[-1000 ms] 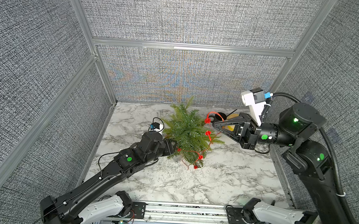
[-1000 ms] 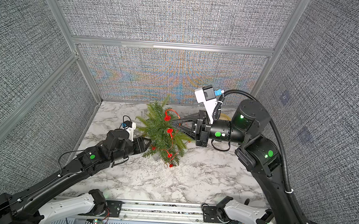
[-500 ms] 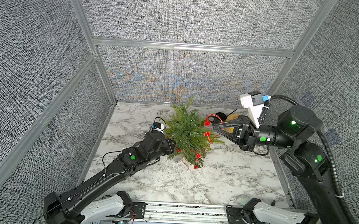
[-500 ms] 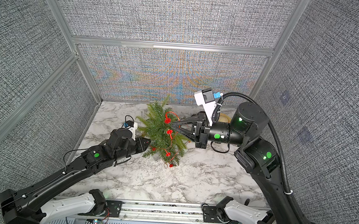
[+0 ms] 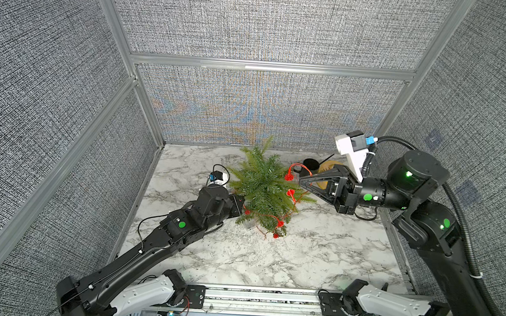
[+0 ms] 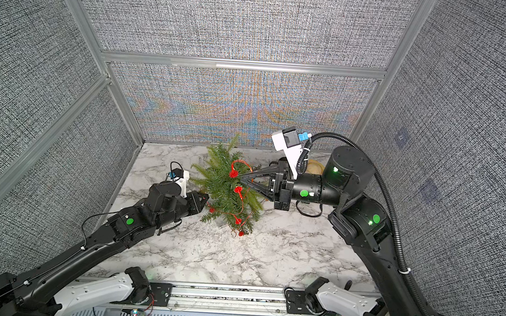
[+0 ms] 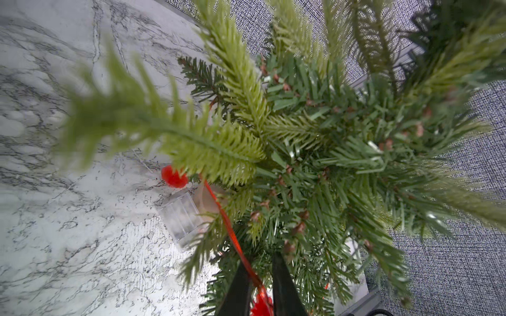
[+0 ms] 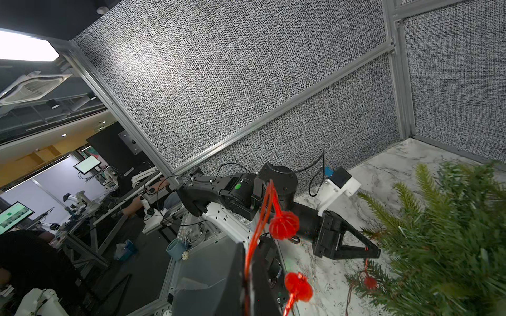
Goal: Remove string lights from the small christmas tree
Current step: Remove the light string from the Christmas tree.
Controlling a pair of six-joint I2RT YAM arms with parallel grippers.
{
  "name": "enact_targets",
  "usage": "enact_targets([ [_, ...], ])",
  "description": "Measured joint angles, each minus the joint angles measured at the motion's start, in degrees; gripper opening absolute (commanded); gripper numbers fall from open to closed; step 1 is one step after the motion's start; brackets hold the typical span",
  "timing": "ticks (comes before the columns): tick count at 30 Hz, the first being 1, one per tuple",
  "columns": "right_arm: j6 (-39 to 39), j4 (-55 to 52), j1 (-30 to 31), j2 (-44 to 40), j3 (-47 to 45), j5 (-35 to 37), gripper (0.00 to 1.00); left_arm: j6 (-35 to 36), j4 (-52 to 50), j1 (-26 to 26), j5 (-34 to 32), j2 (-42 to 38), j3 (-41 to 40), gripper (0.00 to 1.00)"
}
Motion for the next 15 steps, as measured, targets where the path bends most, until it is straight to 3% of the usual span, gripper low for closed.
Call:
enact_targets([
  [3, 0.0, 0.3, 0.0, -0.1, -0.5, 0.0, 0.0, 0.1, 0.0, 0.0, 0.0, -0.4, 0.0, 0.01],
  [15, 0.0, 0.7, 0.1, -1.4, -6.6, 1.5, 0.0, 4.6, -3.4, 0.0, -2.5, -2.8, 1.4, 0.0],
])
